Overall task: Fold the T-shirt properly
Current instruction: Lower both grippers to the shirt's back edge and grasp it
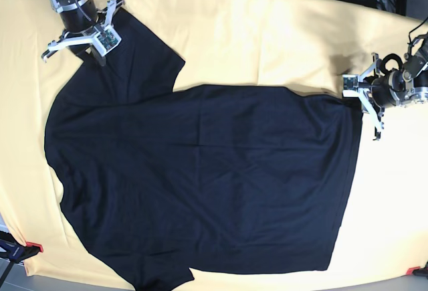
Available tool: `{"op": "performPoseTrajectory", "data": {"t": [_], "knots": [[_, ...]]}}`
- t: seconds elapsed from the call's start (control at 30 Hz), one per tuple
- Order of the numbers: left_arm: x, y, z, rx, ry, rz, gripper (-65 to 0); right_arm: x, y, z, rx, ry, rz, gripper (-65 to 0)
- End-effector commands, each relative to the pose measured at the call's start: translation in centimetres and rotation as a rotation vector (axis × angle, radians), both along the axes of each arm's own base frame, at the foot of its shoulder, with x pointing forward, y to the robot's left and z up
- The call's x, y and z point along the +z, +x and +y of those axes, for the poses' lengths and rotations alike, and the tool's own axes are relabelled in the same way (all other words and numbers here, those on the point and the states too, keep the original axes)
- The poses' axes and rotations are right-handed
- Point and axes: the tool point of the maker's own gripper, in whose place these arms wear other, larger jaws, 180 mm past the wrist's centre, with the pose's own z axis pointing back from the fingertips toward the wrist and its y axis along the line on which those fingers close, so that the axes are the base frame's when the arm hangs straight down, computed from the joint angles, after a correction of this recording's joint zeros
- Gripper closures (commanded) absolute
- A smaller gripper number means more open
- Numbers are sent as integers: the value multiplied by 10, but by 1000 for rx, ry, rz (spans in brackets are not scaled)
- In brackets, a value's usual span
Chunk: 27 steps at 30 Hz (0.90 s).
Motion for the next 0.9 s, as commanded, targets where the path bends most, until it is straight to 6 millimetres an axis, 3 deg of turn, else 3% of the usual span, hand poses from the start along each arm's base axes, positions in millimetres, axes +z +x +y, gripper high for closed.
{"op": "performPoseTrajectory", "data": {"t": [0.0, 0.13, 0.27, 0.33, 0.67, 0.87], "knots": [[12, 8, 5, 1, 3, -34, 0, 4, 9, -5, 1, -16, -35, -155], [13, 8, 4, 28, -17, -23, 0, -18, 18, -13, -17, 10, 21, -170], [13, 8, 4, 29, -21, -22, 0, -34, 22, -10, -12, 75, 90, -294], [13, 8, 4, 29, -21, -22, 0, -40, 19, -6, -6, 102, 124, -322], [13, 8, 4, 29, -21, -22, 0, -42, 19, -11, -19, 88, 127, -321], [13, 8, 4, 29, -21, -22, 0, -67, 27, -37, -78, 41, 169, -321]]}}
